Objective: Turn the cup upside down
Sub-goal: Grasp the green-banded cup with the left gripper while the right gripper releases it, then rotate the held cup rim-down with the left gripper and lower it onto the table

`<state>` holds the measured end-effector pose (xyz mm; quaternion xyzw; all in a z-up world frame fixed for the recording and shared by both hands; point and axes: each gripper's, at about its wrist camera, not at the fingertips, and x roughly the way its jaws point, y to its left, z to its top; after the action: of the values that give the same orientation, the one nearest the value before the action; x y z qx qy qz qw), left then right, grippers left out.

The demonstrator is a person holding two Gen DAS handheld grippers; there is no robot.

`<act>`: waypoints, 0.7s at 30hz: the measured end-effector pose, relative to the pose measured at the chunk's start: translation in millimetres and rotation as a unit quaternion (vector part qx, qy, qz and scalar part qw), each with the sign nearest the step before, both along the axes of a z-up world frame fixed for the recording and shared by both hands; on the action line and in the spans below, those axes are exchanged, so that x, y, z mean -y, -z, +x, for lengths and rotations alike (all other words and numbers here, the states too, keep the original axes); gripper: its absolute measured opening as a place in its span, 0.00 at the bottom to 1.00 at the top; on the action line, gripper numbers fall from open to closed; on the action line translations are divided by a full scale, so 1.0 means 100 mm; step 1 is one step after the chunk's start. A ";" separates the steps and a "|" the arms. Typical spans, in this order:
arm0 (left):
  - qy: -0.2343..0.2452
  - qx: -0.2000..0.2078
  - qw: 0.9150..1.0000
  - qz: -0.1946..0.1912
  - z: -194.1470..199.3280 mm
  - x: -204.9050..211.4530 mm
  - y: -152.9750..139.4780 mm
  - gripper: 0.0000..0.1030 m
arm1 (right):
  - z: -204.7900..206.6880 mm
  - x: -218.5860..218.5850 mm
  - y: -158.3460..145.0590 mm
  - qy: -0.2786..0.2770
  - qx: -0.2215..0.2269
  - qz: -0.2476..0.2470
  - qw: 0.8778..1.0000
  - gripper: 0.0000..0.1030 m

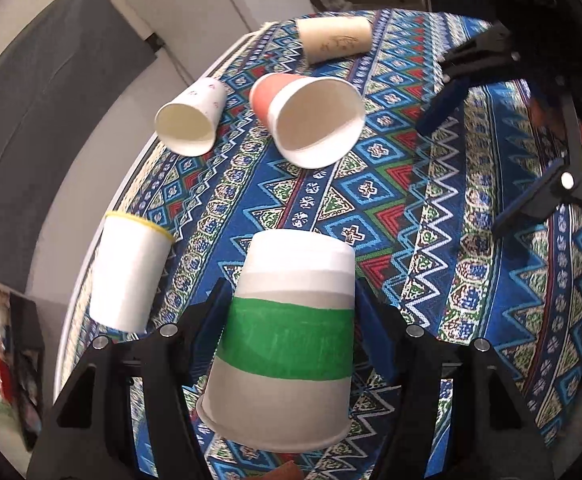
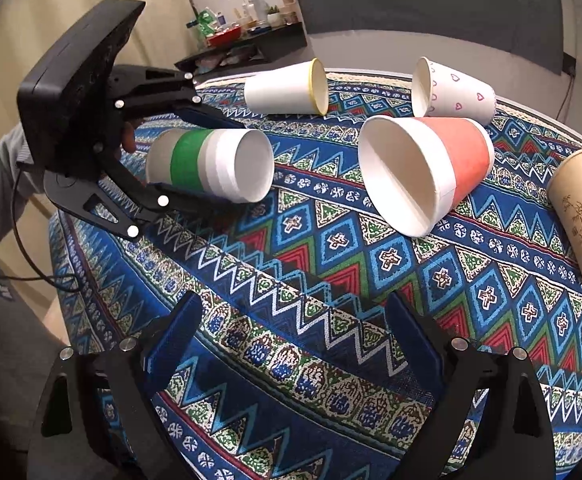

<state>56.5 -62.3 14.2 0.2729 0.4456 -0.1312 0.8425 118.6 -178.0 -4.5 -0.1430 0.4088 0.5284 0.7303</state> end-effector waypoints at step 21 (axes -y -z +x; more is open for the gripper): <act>-0.192 0.149 0.943 -0.226 -0.08 -0.39 -0.29 0.61 | -0.14 -0.13 -0.03 -0.001 -0.003 0.019 1.000 0.86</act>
<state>48.3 -23.1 43.1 0.0009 0.3173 -0.0217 0.9481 104.2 -164.7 -1.5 -0.1283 0.4006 0.5368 0.7314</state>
